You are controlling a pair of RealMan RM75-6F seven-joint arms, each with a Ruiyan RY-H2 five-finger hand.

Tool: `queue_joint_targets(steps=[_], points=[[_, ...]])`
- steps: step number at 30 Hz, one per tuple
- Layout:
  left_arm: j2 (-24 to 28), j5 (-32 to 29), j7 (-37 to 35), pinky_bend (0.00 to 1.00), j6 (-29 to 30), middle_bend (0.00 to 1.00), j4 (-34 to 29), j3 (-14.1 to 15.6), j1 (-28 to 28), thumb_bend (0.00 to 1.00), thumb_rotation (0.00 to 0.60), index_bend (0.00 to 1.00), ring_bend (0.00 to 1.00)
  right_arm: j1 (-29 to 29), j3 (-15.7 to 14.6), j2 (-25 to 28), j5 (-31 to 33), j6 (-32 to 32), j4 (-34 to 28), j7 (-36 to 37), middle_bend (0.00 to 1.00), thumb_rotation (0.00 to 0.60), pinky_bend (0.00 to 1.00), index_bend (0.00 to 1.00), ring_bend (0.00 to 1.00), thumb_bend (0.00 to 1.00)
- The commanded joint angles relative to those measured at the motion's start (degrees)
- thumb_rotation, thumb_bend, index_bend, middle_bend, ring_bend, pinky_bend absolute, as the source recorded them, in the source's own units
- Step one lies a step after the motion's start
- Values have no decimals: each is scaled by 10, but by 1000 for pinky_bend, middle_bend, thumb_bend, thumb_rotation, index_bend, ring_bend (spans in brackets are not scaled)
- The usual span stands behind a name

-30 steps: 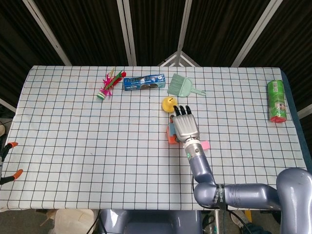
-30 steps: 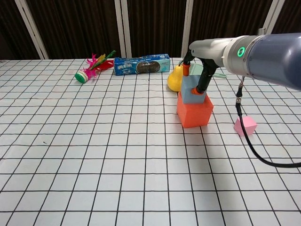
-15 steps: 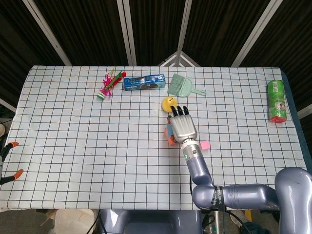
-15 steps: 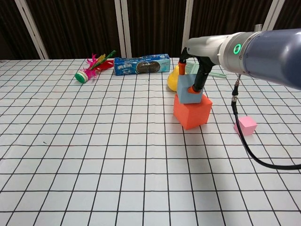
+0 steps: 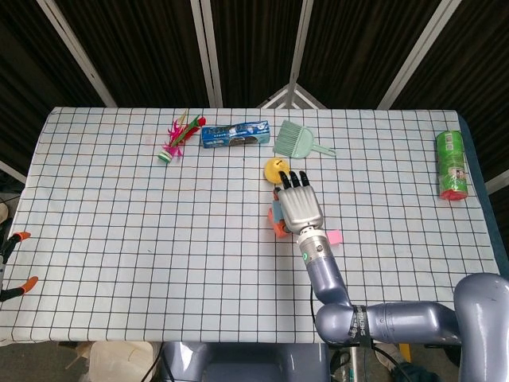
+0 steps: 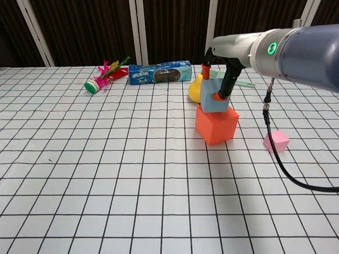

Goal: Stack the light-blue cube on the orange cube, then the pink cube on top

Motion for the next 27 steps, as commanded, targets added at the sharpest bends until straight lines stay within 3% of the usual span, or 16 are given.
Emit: queue_joint_targets(steps=[1, 12, 27], points=[[0, 1, 1, 18, 1, 20, 0, 1, 0, 206, 600, 222, 0, -3, -6, 5, -8, -11, 0, 5, 67, 600, 0, 429, 31, 368], [-3, 4, 11, 18, 7, 20, -4, 1, 3, 206, 600, 222, 0, -22, -42, 38, -100, -85, 0, 53, 67, 600, 0, 428, 30, 368], [-4, 1, 21, 18, 21, 20, -7, -1, 10, 206, 600, 222, 0, -15, -55, 55, -147, -152, 46, 94, 67, 600, 0, 429, 30, 368]])
